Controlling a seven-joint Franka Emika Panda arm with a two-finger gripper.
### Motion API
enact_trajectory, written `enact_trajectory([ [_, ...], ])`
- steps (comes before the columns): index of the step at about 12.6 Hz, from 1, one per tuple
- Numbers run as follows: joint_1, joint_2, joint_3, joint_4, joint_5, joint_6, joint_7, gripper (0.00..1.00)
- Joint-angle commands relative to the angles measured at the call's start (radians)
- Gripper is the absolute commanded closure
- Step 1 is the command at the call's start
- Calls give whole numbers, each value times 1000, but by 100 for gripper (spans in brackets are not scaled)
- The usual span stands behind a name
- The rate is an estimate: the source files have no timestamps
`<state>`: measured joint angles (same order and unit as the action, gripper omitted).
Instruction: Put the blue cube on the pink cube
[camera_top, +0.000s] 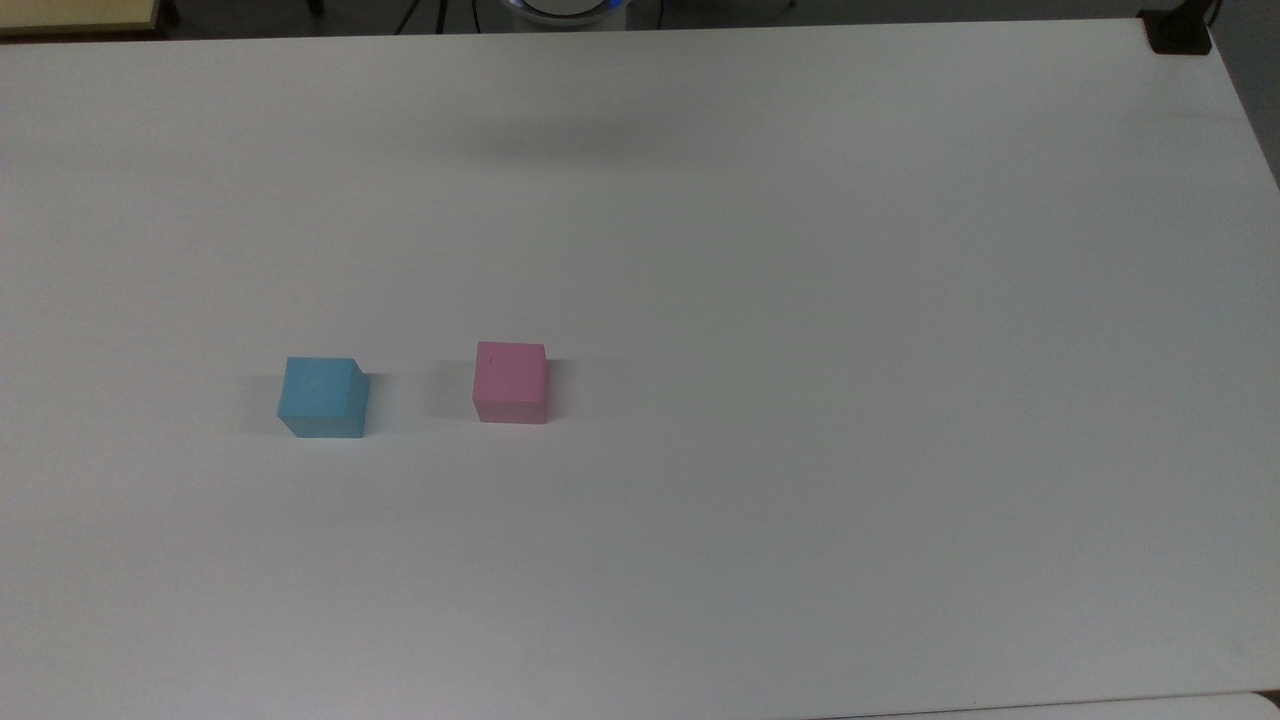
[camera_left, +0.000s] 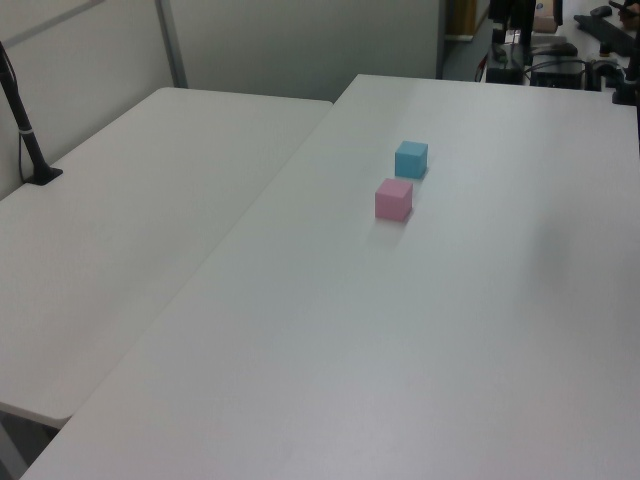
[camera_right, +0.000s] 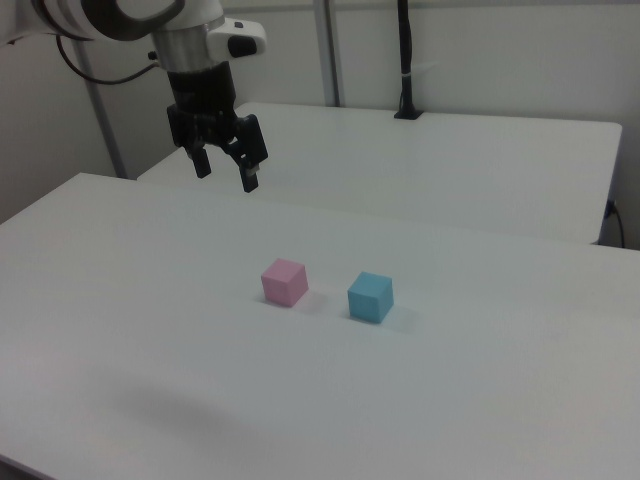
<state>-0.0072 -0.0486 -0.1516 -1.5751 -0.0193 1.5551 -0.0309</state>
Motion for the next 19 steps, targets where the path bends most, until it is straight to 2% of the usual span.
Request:
enact_trajectory([
  [1, 18, -7, -9, -11, -13, 17, -15, 0],
  [7, 6, -5, -9, -11, -11, 14, -44, 0],
  [8, 3, -5, -9, -11, -11, 14, -108, 0],
  [11, -43, 56, -11, -3, -22, 23, -414, 0],
  [12, -48, 70, -11, -5, -24, 57, -450, 0],
  [14, -53, 105, -13, -11, -22, 149, -446, 0],
  [16, -91, 153, -20, -8, -2, 206, -437, 0],
  [19, -106, 235, -20, -14, 71, 314, -432, 0],
])
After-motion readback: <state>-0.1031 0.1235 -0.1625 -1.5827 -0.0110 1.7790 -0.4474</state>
